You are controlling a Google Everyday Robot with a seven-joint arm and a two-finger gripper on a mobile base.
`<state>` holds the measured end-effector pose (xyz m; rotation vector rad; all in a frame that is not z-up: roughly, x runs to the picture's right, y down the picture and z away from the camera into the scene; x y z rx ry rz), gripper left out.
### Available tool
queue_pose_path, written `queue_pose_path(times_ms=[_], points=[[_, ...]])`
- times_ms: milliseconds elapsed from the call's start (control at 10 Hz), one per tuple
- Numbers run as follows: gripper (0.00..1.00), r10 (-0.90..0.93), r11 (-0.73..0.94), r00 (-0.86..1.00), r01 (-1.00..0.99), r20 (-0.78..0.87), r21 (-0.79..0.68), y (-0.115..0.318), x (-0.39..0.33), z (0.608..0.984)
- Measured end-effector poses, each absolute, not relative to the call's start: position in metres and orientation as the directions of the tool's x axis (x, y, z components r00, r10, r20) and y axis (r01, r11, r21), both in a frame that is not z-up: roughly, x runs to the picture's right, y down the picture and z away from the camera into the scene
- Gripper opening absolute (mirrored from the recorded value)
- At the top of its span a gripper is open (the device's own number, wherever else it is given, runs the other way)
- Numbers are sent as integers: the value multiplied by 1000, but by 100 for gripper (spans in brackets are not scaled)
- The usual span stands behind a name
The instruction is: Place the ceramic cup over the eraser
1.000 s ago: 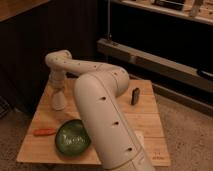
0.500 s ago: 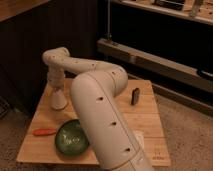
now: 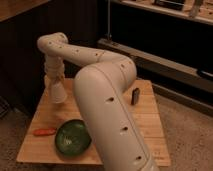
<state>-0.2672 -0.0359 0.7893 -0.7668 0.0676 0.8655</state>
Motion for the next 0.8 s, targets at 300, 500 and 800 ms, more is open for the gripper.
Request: queue_pose_path(times_ms=[300, 500, 800], points=[[2, 691, 379, 620, -748, -370, -545, -26, -228, 773], [2, 719, 350, 577, -782, -387, -516, -16, -194, 759], [2, 762, 281, 482, -847, -431, -451, -1, -136, 747]])
